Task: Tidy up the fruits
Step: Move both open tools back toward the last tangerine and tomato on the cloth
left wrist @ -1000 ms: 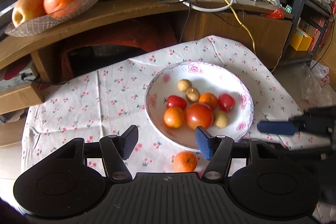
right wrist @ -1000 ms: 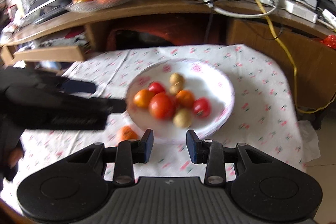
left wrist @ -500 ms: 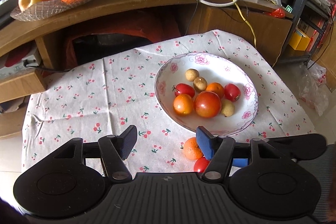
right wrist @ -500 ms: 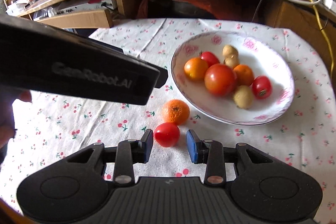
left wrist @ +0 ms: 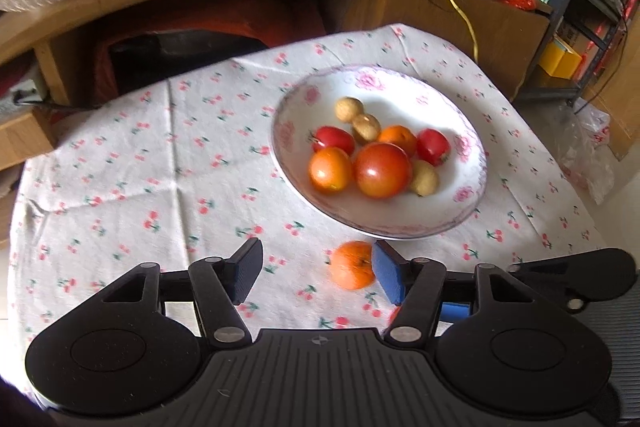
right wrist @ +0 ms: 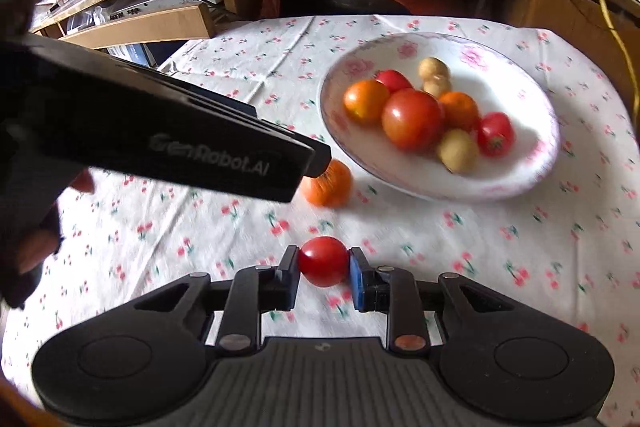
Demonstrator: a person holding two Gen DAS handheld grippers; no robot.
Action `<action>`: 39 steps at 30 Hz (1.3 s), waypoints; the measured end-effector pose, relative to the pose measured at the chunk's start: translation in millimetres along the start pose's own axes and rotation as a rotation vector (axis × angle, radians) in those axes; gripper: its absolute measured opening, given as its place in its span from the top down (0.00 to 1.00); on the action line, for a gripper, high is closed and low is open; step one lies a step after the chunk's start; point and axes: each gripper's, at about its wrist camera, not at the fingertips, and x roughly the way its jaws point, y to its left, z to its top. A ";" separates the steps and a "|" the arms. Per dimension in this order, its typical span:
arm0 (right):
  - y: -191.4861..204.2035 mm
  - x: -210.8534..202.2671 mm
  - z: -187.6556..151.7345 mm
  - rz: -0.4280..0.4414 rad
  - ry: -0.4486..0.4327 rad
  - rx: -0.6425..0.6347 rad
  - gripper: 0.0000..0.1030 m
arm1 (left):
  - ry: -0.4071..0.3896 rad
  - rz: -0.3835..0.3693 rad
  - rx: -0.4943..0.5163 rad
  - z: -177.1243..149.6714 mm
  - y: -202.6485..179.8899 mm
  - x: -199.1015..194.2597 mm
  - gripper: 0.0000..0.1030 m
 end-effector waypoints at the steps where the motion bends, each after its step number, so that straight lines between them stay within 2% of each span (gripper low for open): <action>1: -1.9 -3.1 -1.4 -0.001 -0.002 0.006 0.74 | 0.006 -0.004 0.000 -0.5 -2.0 3.2 0.39; 3: -6.6 -10.1 -5.5 -0.009 -0.006 0.011 0.74 | 0.023 -0.009 0.005 -1.4 -6.4 11.3 0.45; 5: -11.5 -13.6 -8.3 -0.012 -0.007 0.020 0.74 | 0.032 -0.011 0.009 -2.7 -10.6 18.8 0.45; 10: -24.7 -18.6 -11.4 -0.021 -0.004 0.041 0.74 | 0.027 -0.013 0.023 -2.6 -22.1 25.8 0.54; 16: -34.3 -22.6 -15.1 -0.033 -0.005 0.062 0.74 | 0.055 -0.019 0.030 -2.3 -29.6 38.1 0.59; 18: -37.2 -22.3 -15.7 -0.036 -0.002 0.069 0.74 | 0.041 0.008 0.058 -3.5 -33.9 40.1 0.59; 26: -40.1 -24.4 -12.7 -0.052 -0.012 0.061 0.74 | 0.042 0.020 0.037 -7.8 -29.0 35.5 0.62; 39: -35.5 -25.1 -24.0 -0.086 0.025 -0.011 0.74 | 0.082 0.030 0.100 -49.4 -51.1 -1.2 0.62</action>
